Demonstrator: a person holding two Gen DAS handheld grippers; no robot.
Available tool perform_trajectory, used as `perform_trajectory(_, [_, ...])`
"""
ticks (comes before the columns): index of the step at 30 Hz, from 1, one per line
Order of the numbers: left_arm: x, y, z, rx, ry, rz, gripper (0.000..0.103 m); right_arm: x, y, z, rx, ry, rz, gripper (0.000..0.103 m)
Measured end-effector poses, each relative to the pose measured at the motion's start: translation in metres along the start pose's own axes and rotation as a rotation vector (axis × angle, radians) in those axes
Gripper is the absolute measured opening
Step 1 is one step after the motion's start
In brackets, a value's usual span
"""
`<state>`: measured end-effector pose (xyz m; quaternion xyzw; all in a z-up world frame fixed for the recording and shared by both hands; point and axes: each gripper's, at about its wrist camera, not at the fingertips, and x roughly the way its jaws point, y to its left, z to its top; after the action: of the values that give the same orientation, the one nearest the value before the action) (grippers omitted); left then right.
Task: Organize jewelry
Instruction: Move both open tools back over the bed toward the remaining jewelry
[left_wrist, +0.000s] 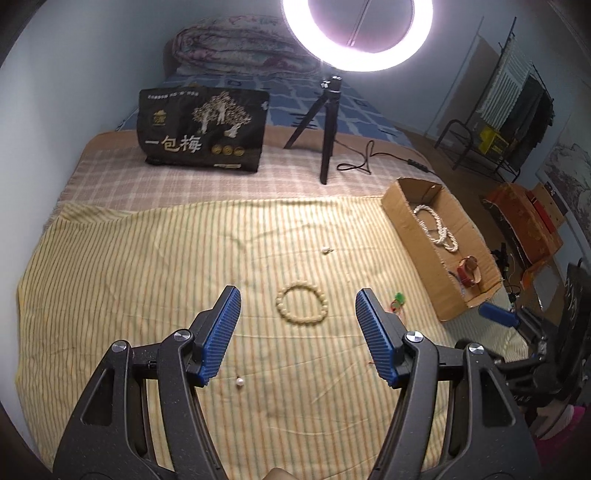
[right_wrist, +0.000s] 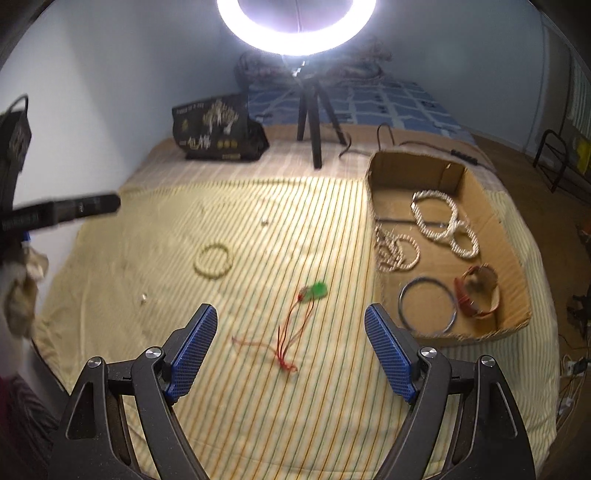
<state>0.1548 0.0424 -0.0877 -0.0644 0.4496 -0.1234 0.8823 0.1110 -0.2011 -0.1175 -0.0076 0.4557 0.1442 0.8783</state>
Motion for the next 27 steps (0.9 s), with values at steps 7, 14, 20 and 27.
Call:
perform_trajectory(7, [0.007, 0.016, -0.014, 0.005, 0.035, 0.023, 0.066, 0.019, 0.003, -0.019, -0.006, 0.054, 0.047, 0.082])
perform_trajectory(14, [0.013, 0.035, -0.042, -0.01, 0.085, 0.033, 0.049, 0.034, 0.012, -0.036, -0.069, 0.086, 0.052, 0.082])
perform_trajectory(20, [0.025, 0.041, -0.068, -0.02, 0.15, 0.007, 0.037, 0.047, 0.017, -0.047, -0.122, 0.122, 0.036, 0.067])
perform_trajectory(27, [0.039, 0.038, -0.087, -0.014, 0.199, 0.011, 0.037, 0.056, 0.013, -0.047, -0.108, 0.131, 0.041, 0.065])
